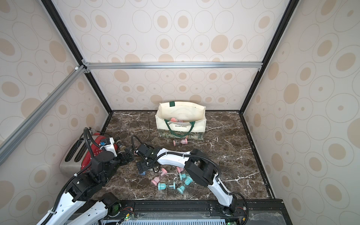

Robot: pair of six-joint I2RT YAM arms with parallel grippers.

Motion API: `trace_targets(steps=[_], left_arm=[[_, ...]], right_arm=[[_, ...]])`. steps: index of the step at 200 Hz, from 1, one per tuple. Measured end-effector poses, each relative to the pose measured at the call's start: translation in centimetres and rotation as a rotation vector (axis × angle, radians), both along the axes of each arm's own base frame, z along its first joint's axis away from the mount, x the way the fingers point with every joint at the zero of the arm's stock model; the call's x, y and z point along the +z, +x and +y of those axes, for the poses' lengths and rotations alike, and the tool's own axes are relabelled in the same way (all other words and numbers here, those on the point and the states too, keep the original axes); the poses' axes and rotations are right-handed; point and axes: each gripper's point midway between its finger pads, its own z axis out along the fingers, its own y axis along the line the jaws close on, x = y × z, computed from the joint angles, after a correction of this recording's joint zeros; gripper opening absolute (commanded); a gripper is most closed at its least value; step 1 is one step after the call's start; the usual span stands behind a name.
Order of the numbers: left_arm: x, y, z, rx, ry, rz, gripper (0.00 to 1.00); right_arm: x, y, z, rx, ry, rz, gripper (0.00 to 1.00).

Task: Put the hourglass into the canvas bag
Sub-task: Pick up the hourglass from the center of the board.

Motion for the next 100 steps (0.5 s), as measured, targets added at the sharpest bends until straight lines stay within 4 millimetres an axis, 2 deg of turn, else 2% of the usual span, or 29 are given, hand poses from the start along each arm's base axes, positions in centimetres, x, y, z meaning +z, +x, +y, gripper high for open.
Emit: trace_targets(steps=[51, 100], left_arm=[[-0.4, 0.0, 0.0, 0.002, 0.007, 0.009, 0.98], [-1.6, 0.3, -0.3, -0.004, 0.023, 0.041, 0.98]], right_arm=[[-0.9, 0.0, -2.4, 0.009, -0.118, -0.025, 0.95], [-1.8, -0.5, -4.8, 0.024, -0.219, -0.022, 0.81]])
